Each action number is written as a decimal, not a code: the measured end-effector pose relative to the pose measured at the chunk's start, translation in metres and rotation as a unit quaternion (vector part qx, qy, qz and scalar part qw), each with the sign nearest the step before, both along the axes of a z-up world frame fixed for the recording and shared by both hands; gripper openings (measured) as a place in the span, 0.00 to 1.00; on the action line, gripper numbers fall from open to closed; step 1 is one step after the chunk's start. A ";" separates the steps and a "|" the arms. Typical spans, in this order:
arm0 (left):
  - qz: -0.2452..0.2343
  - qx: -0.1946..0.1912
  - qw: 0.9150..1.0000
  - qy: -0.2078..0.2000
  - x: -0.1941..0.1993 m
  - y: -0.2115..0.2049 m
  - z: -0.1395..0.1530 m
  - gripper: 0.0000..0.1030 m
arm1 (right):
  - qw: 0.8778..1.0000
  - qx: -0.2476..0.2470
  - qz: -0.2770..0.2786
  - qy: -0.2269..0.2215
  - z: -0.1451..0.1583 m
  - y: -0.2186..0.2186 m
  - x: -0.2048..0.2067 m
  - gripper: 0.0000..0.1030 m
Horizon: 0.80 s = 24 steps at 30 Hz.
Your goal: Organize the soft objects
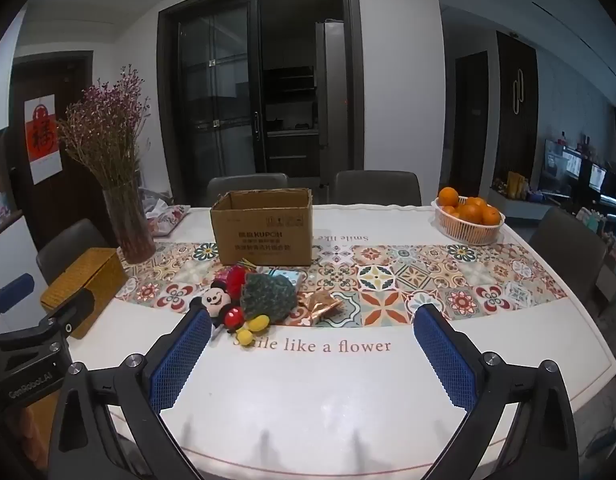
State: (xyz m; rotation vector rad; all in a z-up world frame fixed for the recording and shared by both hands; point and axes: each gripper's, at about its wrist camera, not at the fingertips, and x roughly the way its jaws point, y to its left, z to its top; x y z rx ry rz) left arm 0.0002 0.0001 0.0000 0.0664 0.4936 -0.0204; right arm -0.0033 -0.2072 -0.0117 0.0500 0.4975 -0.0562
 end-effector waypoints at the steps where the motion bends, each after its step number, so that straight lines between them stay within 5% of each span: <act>1: 0.001 -0.001 1.000 -0.002 0.000 0.000 0.000 1.00 | 1.000 -0.001 -0.001 0.003 0.000 0.000 0.000 1.00; 24: -0.002 0.008 1.000 -0.013 -0.004 -0.009 0.001 1.00 | 1.000 0.014 -0.009 0.012 0.000 -0.008 0.001 1.00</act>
